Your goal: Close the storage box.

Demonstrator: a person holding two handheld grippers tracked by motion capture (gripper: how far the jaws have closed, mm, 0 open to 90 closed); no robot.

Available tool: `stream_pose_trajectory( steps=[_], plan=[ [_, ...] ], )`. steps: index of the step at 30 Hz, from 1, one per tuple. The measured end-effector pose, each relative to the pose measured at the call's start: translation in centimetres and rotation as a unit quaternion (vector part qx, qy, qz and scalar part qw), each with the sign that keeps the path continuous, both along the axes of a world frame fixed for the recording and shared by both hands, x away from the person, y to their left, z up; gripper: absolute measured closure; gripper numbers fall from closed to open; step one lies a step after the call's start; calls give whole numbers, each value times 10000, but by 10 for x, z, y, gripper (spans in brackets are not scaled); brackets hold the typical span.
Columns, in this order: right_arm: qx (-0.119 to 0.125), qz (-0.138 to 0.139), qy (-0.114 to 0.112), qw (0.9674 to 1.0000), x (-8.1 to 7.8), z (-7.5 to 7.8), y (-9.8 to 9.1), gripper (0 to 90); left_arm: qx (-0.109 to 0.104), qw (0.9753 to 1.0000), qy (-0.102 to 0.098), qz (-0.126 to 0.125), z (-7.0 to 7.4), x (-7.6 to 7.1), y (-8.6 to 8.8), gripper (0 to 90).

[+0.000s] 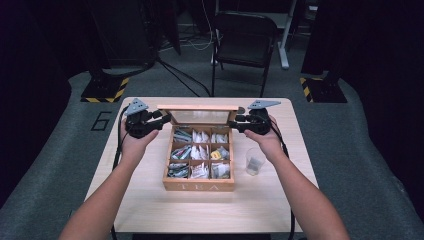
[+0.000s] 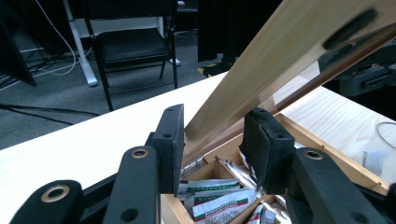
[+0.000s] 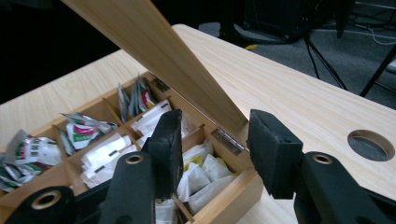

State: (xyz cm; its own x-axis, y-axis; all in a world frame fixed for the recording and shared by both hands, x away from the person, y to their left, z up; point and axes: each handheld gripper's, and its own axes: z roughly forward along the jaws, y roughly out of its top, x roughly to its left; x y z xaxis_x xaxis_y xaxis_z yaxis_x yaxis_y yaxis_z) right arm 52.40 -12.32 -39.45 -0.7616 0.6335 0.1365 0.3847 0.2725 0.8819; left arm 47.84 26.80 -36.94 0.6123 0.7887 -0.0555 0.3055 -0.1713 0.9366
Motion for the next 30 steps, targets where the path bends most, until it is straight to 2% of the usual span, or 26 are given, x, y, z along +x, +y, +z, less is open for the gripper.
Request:
stream_pose_trajectory(
  steps=[7,11,16,20,30],
  plan=[
    [142,21,-6,9999,-12,3,-4,542,44,10000,69,11,-1,-6,-1,588],
    [132,80,-66,9999,-18,5,-5,537,-42,10000,65,11,-5,-9,0,583],
    [131,118,-128,9998,-28,7,-4,525,22,10000,76,-9,-7,-13,0,582],
    [36,119,-196,9997,-36,8,-3,524,99,9999,126,-54,-8,-17,0,579],
    [52,156,-300,9994,-52,11,-1,487,95,9997,179,-106,-17,-28,1,571]
  ],
)
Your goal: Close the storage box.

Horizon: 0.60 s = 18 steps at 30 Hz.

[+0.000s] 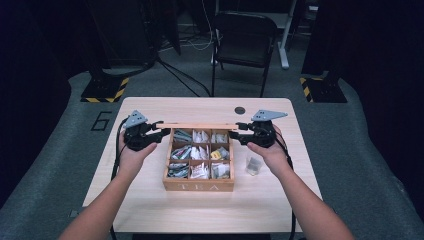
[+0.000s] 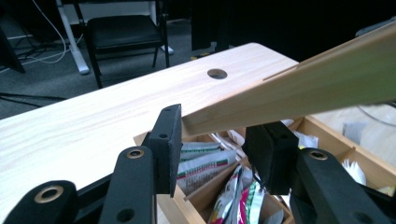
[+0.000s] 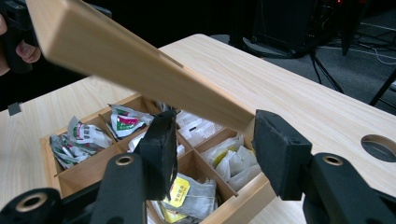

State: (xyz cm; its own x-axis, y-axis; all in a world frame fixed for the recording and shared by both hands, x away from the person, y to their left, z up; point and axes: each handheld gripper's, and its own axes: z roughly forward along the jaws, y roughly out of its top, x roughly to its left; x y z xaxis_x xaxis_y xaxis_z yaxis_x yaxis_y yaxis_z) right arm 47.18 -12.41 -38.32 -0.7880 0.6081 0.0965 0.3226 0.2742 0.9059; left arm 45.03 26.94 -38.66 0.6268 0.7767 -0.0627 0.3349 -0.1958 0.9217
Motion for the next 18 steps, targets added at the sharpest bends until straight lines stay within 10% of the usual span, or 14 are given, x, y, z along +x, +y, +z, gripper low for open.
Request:
stream_pose_trajectory(
  steps=[18],
  plan=[
    [-53,26,-314,9995,-29,3,4,468,-37,10000,7,-31,-16,-14,2,564]
  ],
)
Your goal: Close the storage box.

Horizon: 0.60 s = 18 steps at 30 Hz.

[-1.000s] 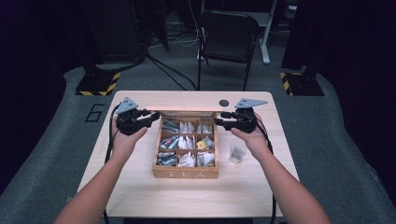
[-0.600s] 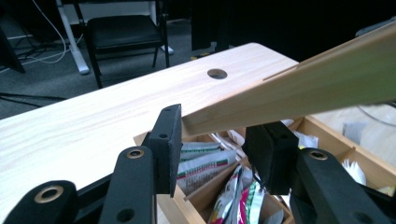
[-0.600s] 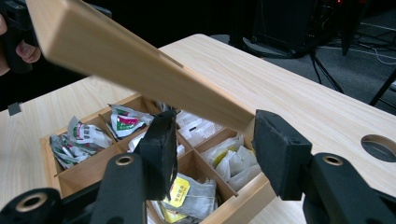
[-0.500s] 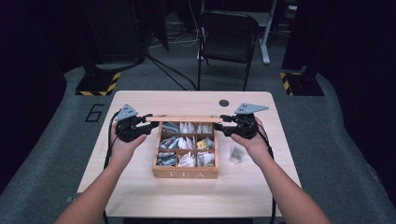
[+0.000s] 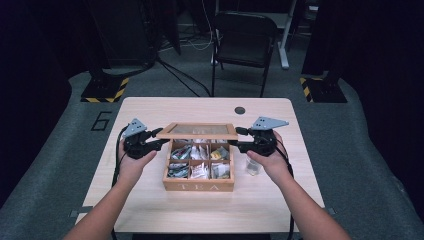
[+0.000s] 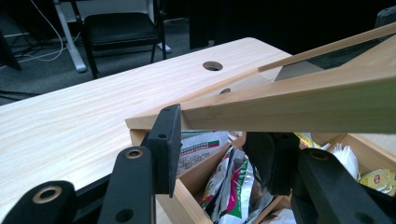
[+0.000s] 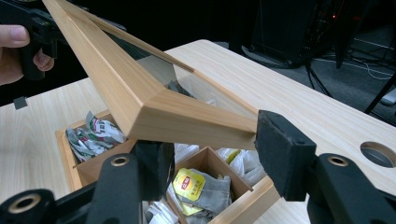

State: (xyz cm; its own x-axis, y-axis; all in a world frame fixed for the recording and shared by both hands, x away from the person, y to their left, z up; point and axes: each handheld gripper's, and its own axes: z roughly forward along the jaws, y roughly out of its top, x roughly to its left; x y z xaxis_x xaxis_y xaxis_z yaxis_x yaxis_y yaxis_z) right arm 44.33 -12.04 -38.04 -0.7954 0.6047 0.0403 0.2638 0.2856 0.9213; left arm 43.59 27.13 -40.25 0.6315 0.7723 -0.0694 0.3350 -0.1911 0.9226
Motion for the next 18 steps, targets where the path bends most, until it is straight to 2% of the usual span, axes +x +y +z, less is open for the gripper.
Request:
stream_pose_trajectory(
  steps=[13,18],
  plan=[
    [-76,-42,-93,9999,-16,-4,1,468,-40,10000,2,-15,-8,-6,1,566],
    [-113,-46,-114,9999,-20,-10,1,468,171,9998,-53,-59,-9,-12,0,564]
  ],
)
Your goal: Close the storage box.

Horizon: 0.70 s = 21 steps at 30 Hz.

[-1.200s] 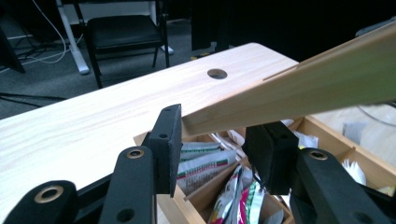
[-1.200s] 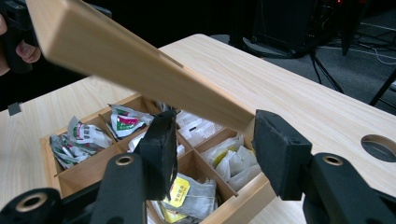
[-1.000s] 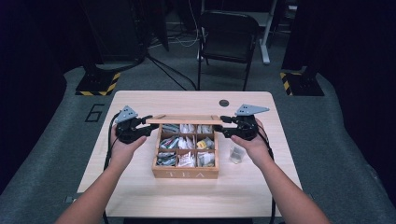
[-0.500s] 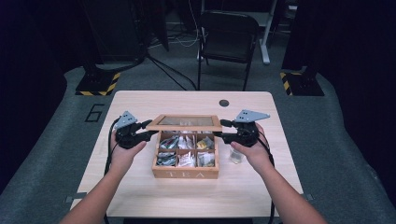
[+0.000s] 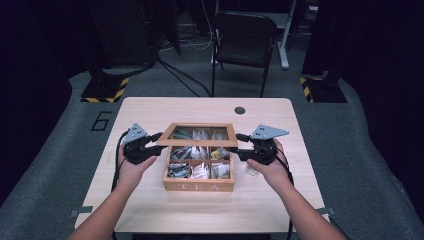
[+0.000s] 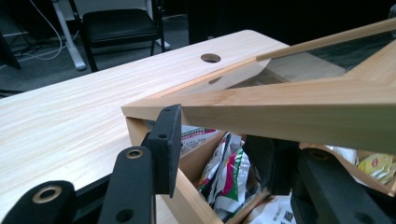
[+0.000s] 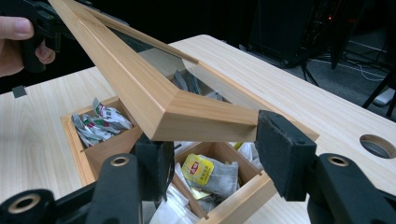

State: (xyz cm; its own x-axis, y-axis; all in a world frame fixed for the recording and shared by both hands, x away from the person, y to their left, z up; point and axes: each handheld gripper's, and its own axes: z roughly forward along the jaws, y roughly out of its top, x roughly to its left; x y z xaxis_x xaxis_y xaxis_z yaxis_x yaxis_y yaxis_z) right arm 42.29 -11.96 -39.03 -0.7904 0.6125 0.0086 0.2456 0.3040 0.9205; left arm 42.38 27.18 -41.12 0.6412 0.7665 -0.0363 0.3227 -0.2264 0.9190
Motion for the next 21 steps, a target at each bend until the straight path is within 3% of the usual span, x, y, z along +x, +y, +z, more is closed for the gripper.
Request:
stream_pose_trajectory(
  steps=[21],
  plan=[
    [44,-59,125,9999,-15,-21,-2,462,-211,9996,-109,-158,-12,-32,5,565]
  ],
)
